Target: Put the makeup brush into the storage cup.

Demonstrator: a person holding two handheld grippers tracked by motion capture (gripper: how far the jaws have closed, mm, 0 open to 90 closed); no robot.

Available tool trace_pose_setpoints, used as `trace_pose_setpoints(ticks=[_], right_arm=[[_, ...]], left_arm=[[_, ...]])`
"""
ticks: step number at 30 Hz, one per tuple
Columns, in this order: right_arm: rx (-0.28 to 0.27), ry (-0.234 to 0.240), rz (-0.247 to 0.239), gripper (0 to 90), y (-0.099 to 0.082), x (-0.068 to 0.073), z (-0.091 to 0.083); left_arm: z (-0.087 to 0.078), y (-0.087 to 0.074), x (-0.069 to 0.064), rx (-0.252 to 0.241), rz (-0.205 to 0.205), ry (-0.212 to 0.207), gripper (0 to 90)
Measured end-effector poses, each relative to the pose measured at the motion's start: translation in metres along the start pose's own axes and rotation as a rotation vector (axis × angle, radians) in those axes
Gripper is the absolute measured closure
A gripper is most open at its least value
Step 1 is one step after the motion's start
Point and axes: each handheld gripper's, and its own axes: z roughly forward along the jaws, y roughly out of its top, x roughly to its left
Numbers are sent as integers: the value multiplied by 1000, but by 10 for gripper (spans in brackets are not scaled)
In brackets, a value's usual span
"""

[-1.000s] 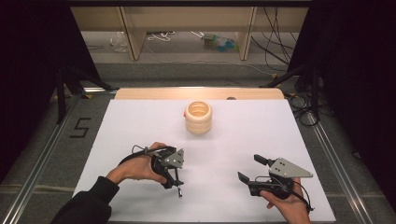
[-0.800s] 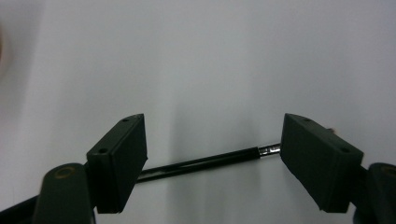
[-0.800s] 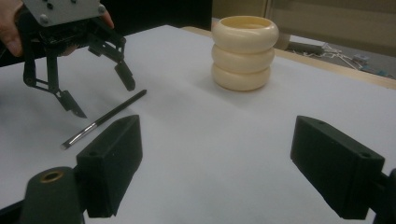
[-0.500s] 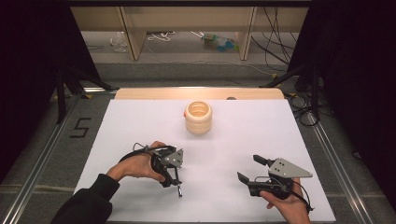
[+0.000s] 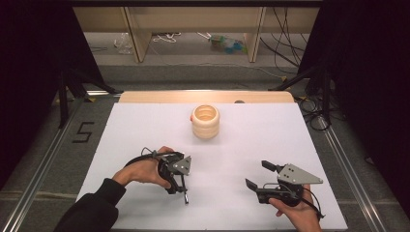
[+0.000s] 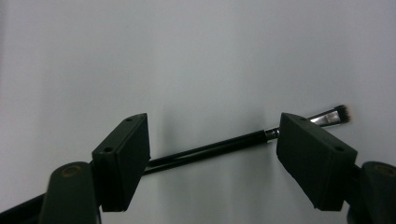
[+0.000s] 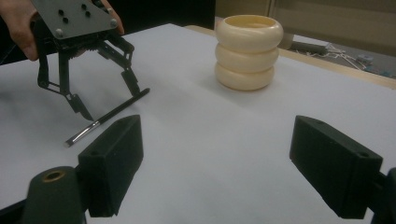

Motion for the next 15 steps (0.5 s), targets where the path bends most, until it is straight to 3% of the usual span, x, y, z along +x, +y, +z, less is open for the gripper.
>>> trace_pose_setpoints(ticks=[15], right_arm=[[-6, 0, -15, 193, 0, -1, 1]], left_arm=[[5, -1, 1, 28, 16, -23, 262]])
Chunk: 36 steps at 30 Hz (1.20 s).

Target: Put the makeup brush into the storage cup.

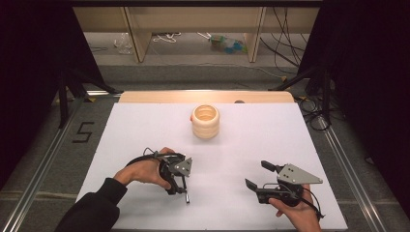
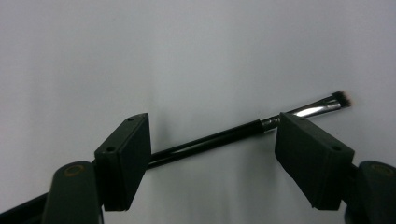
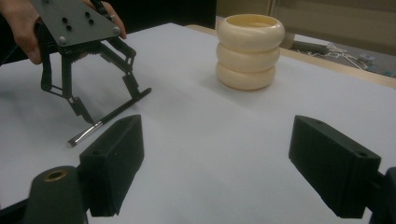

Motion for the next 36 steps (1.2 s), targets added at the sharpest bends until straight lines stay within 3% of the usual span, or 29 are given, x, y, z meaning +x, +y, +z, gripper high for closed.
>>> trace_pose_setpoints(ticks=[17, 18, 26, 36], right_arm=[[13, 6, 16, 195, 0, 1, 0], [2, 1, 0, 196, 0, 0, 0], [16, 7, 15, 196, 0, 1, 0], [17, 8, 15, 196, 0, 1, 0]], left_arm=[[2, -3, 3, -10, -11, -25, 256], [2, -3, 3, -12, -18, -27, 263], [-2, -6, 6, -8, -24, -23, 370], [-2, -7, 7, -12, -27, -35, 376]])
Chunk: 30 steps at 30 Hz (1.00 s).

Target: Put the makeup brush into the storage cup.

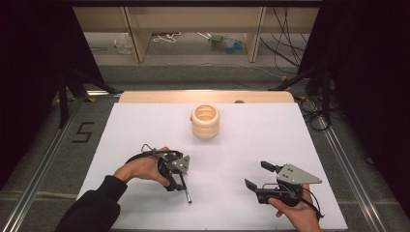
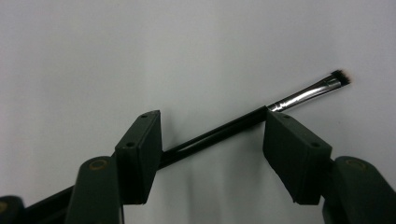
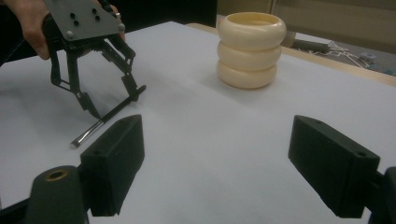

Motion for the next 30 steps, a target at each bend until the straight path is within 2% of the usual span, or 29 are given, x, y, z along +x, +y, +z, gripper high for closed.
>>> trace_pose_setpoints(ticks=[4, 5, 6, 7, 15, 22, 24, 28, 30], right_arm=[[1, -1, 1, 196, 0, 0, 0], [-1, 0, 0, 196, 0, 0, 0], [-1, 0, 0, 196, 0, 0, 0], [-16, -6, -15, 196, 0, -1, 0], [-18, -3, -16, 197, 0, -1, 0], [-18, -2, -17, 197, 0, -1, 0], [-34, 4, -16, 196, 0, -1, 2], [-32, 2, -16, 196, 0, -1, 2], [-31, 2, -18, 196, 0, -1, 2]], left_arm=[[0, 3, 0, 33, 22, -15, 380], [1, 4, 0, 38, 25, -22, 417], [1, 5, -1, 42, 22, -33, 417], [1, 5, -1, 48, 22, -34, 440], [0, 7, -3, 65, 2, -39, 481], [0, 9, -4, 87, 1, -42, 537], [0, 10, -5, 91, 6, -41, 548], [0, 11, -6, 95, 11, -42, 575], [-1, 12, -7, 103, 26, -42, 584]])
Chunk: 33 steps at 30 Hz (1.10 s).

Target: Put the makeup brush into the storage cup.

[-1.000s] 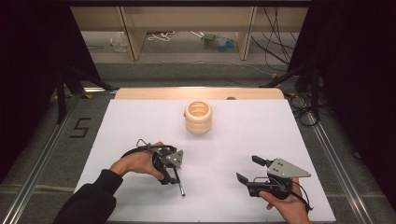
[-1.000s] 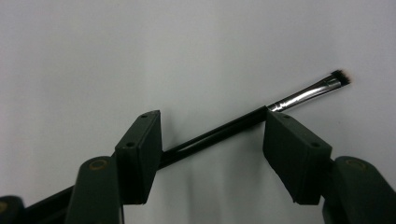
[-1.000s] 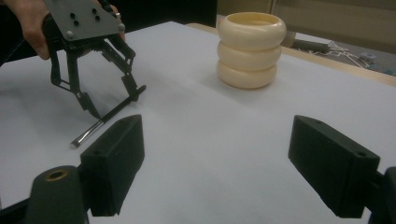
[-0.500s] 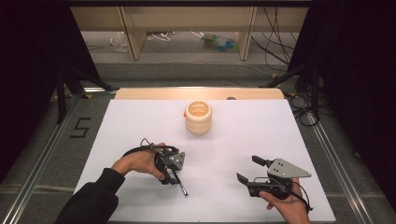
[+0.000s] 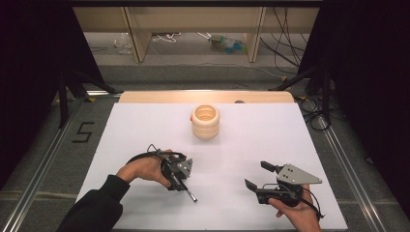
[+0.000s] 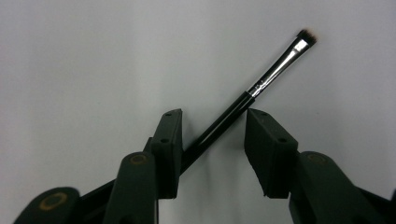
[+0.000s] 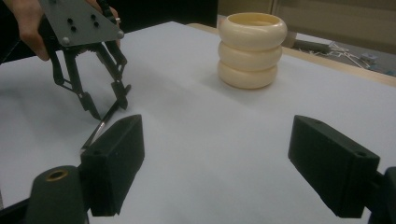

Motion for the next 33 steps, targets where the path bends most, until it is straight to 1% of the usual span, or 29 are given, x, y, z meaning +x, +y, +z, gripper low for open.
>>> trace_pose_setpoints(ticks=[1, 2, 3, 9, 10, 11, 18, 23, 24, 25, 26, 27, 29, 31, 33], right_arm=[[0, 0, 0, 196, 0, 0, 0], [0, 0, 0, 196, 0, 0, 0], [0, 1, 0, 196, 0, 0, 0], [0, 1, 0, 196, 0, 0, 0], [1, 0, 0, 196, 0, 0, 0], [-2, -1, -4, 197, 0, 0, 0], [1, 1, 0, 196, 0, 0, 0], [-2, -1, -4, 196, 0, 0, 0], [-2, -2, -4, 197, 0, 0, 0], [-2, 0, -4, 197, 0, 0, 0], [-2, -2, -5, 196, 0, 0, 0], [-3, 1, -3, 196, 0, 0, 0], [-3, 1, -3, 196, 0, 0, 0], [-3, -1, -4, 196, 0, 0, 0], [1, 1, -1, 196, 0, 0, 0]], left_arm=[[0, 1, -1, 1, 3, 0, 624], [0, 1, -1, 5, 6, -4, 624], [0, 2, -2, 17, 8, -9, 650], [0, 6, -5, 45, 34, -6, 698], [1, 6, -6, 35, 21, -9, 702], [0, 7, -6, 48, 35, -8, 706], [0, 8, -7, 53, 32, -15, 726], [0, 10, -8, 69, 51, -10, 750], [2, 10, -10, 55, 33, -10, 753], [2, 10, -10, 55, 33, -10, 755], [2, 11, -10, 60, 38, -8, 757], [1, 12, -10, 78, 58, -8, 758], [1, 12, -10, 78, 56, -6, 763], [2, 12, -11, 66, 46, -6, 768], [2, 12, -11, 66, 49, -8, 770]])
